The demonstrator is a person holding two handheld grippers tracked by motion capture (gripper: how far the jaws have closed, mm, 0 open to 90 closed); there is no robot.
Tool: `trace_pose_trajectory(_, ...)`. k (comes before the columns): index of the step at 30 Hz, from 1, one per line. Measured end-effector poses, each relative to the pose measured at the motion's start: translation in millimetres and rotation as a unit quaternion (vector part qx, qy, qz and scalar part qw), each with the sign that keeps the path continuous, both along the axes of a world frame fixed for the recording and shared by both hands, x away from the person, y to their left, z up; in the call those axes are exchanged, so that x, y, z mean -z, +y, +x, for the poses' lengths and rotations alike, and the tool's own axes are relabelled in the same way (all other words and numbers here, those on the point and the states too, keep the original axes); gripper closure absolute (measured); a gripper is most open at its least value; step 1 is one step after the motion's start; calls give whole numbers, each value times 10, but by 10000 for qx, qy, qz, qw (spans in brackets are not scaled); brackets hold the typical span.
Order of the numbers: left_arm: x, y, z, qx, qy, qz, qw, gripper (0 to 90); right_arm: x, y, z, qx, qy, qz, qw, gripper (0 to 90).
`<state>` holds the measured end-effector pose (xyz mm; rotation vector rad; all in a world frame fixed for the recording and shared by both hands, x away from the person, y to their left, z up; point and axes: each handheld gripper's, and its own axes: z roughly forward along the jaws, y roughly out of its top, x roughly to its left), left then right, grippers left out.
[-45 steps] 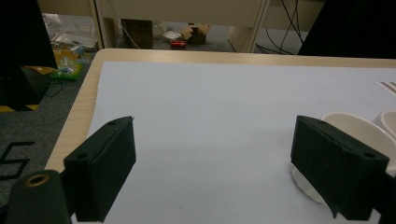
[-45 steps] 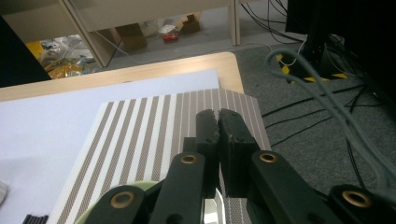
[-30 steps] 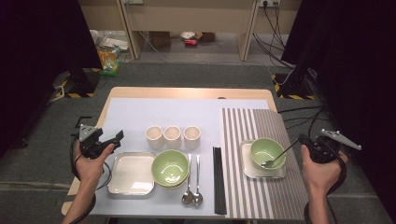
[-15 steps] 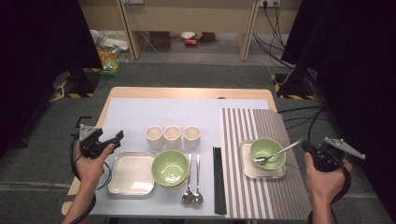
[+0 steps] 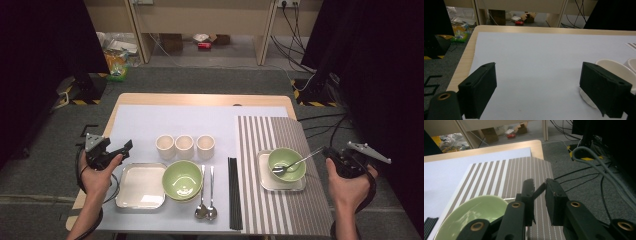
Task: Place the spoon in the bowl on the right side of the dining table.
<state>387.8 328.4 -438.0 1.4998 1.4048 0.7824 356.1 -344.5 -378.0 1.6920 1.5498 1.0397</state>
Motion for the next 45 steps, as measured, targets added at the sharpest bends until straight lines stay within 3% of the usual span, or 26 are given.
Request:
trace_pose_trajectory(11,4,2,3,-1,-3,1,10000,132,-30,-59,347,-24,334,40,9994,770)
trace_pose_trajectory(18,0,8,1,-10,-7,-12,10000,132,24,-62,401,-20,499,58,9987,833)
trace_pose_trajectory(31,1,-3,3,11,-4,1,10000,132,43,-82,100,37,604,-112,9981,879)
trace_pose_trajectory(45,-1,-19,3,14,-6,3,10000,132,96,-54,-226,46,524,-115,9986,873)
